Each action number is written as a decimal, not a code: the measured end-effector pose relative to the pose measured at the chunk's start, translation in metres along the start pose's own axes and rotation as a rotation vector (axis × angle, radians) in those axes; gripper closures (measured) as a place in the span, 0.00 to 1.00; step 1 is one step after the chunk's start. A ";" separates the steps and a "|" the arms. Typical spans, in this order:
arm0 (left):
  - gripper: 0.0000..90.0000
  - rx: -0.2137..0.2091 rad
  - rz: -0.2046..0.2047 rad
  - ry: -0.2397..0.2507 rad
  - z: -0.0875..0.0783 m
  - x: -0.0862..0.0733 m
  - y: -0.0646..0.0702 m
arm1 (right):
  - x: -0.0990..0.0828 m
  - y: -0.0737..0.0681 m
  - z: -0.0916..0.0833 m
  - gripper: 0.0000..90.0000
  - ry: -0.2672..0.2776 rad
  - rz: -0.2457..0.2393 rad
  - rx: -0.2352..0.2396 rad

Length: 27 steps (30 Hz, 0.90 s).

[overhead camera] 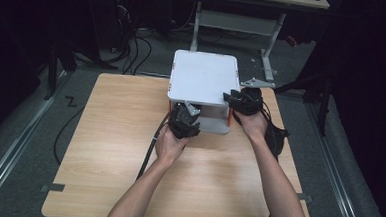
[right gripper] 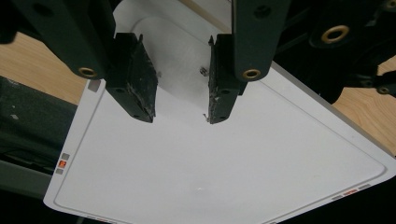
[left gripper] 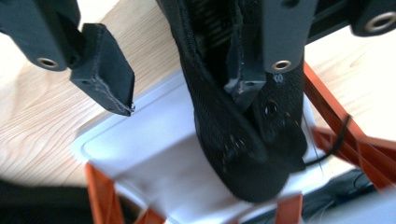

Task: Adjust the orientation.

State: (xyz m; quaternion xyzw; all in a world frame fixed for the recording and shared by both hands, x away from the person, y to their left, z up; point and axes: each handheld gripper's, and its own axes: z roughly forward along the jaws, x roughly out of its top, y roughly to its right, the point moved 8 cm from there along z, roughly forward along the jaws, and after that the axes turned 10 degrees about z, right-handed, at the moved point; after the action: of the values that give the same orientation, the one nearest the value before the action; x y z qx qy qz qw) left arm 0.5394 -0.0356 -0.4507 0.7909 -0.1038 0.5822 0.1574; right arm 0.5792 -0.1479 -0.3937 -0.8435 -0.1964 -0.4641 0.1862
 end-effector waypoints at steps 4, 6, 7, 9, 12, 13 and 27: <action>0.45 -0.015 -0.017 0.024 -0.013 0.013 -0.003 | 0.000 0.000 0.000 0.69 0.000 -0.001 0.000; 0.44 -0.028 -0.026 0.039 -0.021 0.020 -0.005 | 0.000 0.000 0.000 0.69 0.000 -0.005 0.000; 0.43 -0.033 -0.031 0.046 -0.024 0.023 -0.005 | 0.000 0.000 0.000 0.69 0.000 -0.005 0.001; 0.42 -0.042 -0.040 0.068 -0.030 0.029 -0.005 | 0.000 0.000 0.000 0.69 0.000 -0.005 0.001; 0.40 -0.051 -0.042 0.089 -0.040 0.037 -0.005 | 0.000 0.000 0.000 0.69 0.000 -0.004 0.002; 0.40 -0.053 -0.042 0.094 -0.044 0.038 -0.006 | 0.000 0.000 0.000 0.69 0.000 -0.004 0.002; 0.33 -0.014 -0.033 -0.021 -0.078 -0.010 -0.037 | 0.000 0.000 0.000 0.69 0.001 -0.004 0.002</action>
State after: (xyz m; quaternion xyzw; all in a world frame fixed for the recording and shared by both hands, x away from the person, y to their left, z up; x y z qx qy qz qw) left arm 0.4805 0.0275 -0.4439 0.7976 -0.0964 0.5703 0.1714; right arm 0.5792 -0.1476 -0.3938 -0.8426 -0.1985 -0.4648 0.1861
